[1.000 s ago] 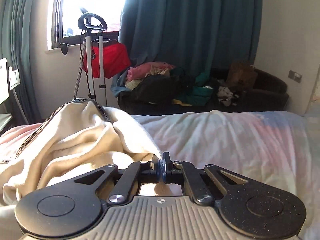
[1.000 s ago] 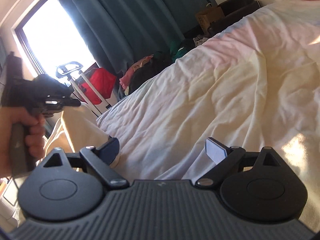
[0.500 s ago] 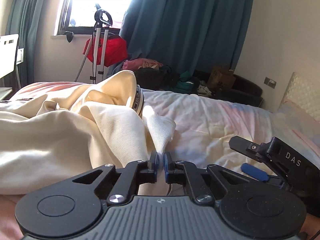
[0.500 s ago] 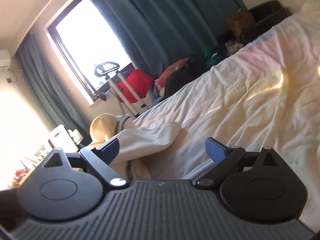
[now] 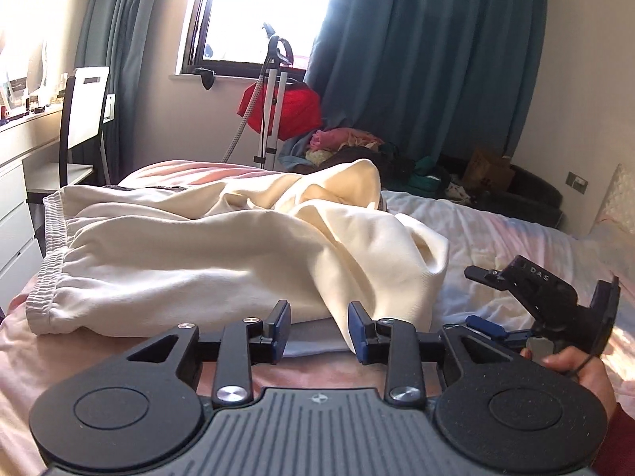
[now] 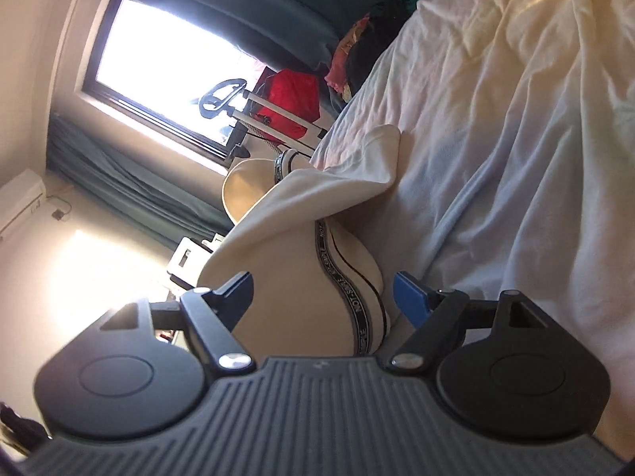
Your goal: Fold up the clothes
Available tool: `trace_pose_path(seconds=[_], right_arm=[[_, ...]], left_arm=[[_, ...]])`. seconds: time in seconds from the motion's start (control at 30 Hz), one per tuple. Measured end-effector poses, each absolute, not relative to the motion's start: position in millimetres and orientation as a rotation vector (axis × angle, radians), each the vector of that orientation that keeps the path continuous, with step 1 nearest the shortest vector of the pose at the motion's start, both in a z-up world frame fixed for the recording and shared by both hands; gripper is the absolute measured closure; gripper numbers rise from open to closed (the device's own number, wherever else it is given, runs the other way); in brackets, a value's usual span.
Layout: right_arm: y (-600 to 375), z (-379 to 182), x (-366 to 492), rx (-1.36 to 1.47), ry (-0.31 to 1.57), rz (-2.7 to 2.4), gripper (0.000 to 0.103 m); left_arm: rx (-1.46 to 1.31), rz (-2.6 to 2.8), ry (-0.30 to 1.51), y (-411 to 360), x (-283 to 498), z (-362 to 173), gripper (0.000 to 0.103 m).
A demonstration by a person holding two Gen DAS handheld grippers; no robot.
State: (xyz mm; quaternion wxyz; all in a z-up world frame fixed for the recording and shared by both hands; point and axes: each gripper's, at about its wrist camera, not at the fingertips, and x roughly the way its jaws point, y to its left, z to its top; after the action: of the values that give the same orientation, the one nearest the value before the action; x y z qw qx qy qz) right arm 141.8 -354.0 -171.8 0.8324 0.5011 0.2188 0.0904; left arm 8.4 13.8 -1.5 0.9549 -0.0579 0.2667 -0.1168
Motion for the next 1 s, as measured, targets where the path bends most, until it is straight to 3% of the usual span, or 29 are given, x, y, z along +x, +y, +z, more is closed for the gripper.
trace_pose_path(seconds=[0.4, 0.47, 0.5, 0.53, 0.57, 0.63, 1.0], right_arm=[[-347.1, -196.2, 320.0, 0.953, 0.522, -0.027, 0.025], [-343.2, -191.0, 341.7, 0.9, 0.526, -0.047, 0.045], [-342.4, -187.7, 350.9, 0.87, 0.537, -0.067, 0.069], [-342.4, -184.1, 359.0, 0.836, 0.557, -0.096, 0.087], [-342.4, -180.5, 367.1, 0.802, 0.576, -0.126, 0.092], [-343.8, -165.4, 372.9, 0.725, 0.566, -0.194, 0.096], [-447.3, -31.5, 313.6, 0.554, 0.288, -0.425, 0.097]], left_arm=[[-0.224, -0.197, 0.558, 76.3, 68.3, -50.7, 0.067], [-0.286, -0.2, 0.585, 82.3, 80.7, -57.8, 0.067], [-0.304, -0.209, 0.59, 82.9, 84.9, -59.2, 0.067], [-0.319, -0.218, 0.594, 83.3, 88.8, -60.3, 0.067], [-0.309, -0.219, 0.577, 81.4, 88.6, -58.9, 0.067], [-0.293, -0.221, 0.547, 77.5, 87.3, -56.2, 0.067], [-0.277, -0.145, 0.539, 79.5, 65.4, -41.8, 0.066]])
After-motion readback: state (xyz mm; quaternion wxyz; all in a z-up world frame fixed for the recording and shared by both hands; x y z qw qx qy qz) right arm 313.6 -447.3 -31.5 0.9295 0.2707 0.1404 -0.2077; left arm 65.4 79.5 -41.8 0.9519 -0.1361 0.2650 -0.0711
